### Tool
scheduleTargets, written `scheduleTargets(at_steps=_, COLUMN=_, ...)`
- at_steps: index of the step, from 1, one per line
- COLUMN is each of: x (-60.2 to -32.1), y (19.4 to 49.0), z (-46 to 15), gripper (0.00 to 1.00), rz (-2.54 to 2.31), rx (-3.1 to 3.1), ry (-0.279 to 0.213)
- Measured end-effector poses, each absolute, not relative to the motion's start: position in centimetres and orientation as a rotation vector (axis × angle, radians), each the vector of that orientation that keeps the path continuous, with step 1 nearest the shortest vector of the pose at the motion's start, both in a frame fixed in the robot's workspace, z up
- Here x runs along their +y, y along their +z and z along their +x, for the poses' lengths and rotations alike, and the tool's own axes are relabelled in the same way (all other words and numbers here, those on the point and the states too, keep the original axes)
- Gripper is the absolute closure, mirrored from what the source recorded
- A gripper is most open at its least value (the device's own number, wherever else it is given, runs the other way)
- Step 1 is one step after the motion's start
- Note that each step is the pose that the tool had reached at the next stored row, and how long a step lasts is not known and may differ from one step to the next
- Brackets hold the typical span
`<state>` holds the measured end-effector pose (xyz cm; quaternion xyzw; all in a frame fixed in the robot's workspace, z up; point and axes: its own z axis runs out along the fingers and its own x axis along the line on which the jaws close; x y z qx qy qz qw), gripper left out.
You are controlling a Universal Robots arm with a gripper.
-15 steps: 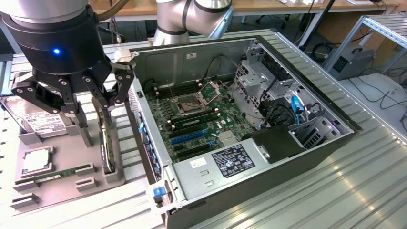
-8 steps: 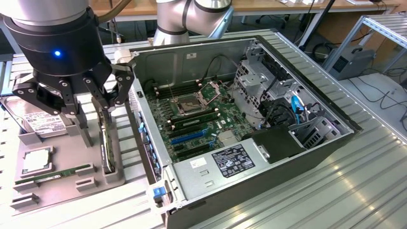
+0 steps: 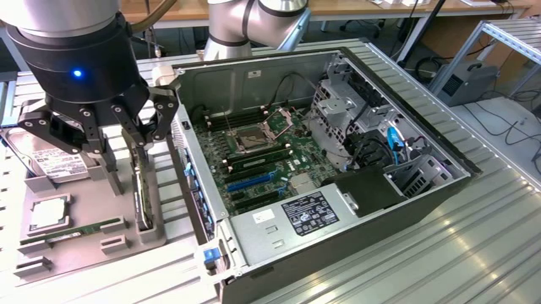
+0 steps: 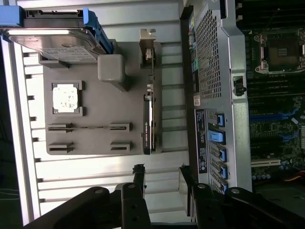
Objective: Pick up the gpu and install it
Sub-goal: 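Pick up the gpu and move the gpu toward the slot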
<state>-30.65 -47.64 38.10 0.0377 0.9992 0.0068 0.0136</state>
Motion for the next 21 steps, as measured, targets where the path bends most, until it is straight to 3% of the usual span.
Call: scheduleTargets(at_steps=21, x=-47.65, y=37.57, z=-30.65, gripper=0.58, rz=0.117, rx=3.112, ry=0.021)
